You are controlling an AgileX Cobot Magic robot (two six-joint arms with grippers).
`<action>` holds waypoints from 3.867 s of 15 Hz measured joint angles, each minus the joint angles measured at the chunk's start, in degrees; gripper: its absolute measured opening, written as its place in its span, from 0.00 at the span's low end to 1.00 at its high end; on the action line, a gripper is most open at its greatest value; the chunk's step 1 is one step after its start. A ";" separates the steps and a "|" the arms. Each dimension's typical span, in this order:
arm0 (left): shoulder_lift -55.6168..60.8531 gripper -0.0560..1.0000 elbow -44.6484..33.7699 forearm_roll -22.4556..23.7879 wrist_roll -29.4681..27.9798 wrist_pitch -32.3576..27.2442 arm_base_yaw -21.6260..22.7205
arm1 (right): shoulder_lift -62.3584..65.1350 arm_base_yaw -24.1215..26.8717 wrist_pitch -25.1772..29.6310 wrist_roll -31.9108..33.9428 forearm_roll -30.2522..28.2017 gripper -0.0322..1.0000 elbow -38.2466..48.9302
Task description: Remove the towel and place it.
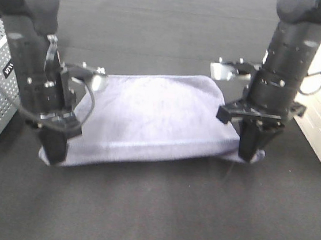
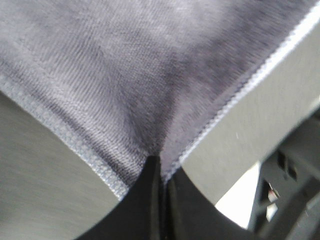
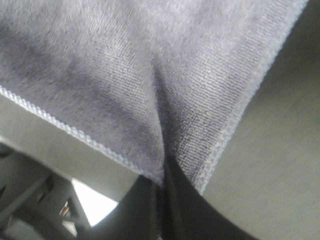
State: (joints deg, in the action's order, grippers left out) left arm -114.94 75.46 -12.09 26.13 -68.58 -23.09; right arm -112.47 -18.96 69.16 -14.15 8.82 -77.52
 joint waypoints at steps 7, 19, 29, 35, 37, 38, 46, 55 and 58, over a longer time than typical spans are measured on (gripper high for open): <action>0.00 0.05 -2.35 1.78 0.46 0.23 -2.92 | -0.11 0.00 -0.17 0.23 1.49 0.04 7.22; 0.00 0.05 -5.84 7.33 0.86 -0.06 -2.92 | -0.92 0.00 -0.11 -2.46 2.81 0.47 8.19; 0.00 0.05 -6.13 7.73 0.86 -0.17 -2.92 | -0.92 0.06 -0.06 0.63 1.32 0.61 8.19; -3.32 0.26 -6.25 7.05 0.29 -0.40 -2.92 | 0.97 0.06 -0.06 1.83 4.24 0.61 8.19; -3.44 0.44 -6.25 7.05 -1.60 1.26 -2.92 | 1.72 0.06 -0.06 1.83 4.87 0.61 8.19; -3.44 0.50 -6.25 6.59 -2.01 2.18 -2.92 | 2.18 0.06 -0.06 1.83 5.27 0.61 8.19; 0.97 0.54 -3.78 4.70 -4.93 -0.40 -2.92 | 8.31 0.06 -0.34 1.95 8.54 0.61 8.19; 15.18 0.54 -2.75 12.83 -25.10 -0.69 -2.92 | 19.88 -7.73 -35.07 2.64 8.37 0.61 27.67; 20.00 0.54 -2.58 13.64 -25.55 -0.92 -2.92 | 15.30 -13.87 -42.46 7.96 1.83 0.61 27.96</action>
State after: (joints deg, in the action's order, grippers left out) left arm -94.94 72.88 1.55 0.57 -69.50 -26.01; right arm -97.17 -32.83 26.70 -6.19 10.66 -49.56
